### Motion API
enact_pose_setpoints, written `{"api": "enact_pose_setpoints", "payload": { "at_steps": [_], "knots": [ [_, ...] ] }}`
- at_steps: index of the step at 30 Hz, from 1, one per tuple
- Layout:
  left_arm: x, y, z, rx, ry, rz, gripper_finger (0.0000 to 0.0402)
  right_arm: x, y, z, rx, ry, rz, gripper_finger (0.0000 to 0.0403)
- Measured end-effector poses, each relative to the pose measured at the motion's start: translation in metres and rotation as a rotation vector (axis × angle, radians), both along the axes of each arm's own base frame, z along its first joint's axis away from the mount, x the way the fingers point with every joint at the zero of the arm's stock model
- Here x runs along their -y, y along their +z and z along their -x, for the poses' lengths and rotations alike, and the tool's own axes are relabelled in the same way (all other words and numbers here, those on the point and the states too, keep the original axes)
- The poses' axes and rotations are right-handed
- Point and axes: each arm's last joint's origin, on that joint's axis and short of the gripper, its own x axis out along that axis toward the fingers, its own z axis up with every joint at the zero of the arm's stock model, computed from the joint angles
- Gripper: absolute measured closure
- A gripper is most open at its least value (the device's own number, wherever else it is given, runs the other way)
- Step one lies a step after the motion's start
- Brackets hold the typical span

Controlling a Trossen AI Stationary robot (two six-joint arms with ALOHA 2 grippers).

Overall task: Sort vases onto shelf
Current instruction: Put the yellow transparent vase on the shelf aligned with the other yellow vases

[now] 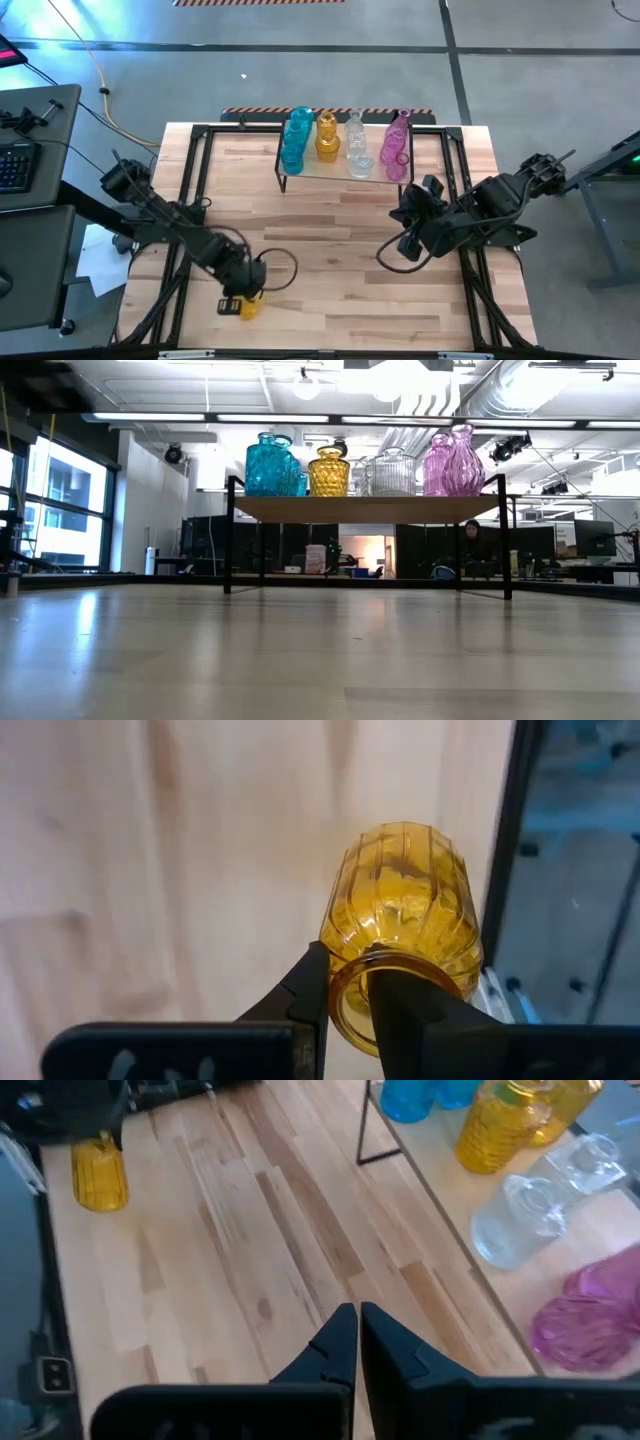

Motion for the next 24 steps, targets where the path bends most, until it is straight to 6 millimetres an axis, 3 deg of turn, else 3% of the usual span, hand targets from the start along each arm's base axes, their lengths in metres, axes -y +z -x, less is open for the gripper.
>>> {"api": "enact_pose_setpoints", "payload": {
  "at_steps": [11, 24],
  "knots": [
    [-0.053, 0.034, -0.042, 0.192, 0.067, -0.133, 0.0359, -0.001, -0.006, 0.011, -0.099, -0.014, -0.013, 0.0402],
    [-0.114, 0.083, -0.072, 0.38, 0.198, -0.294, 0.0358, -0.008, -0.007, 0.015, -0.117, -0.004, -0.091, 0.0402]
  ]
}}
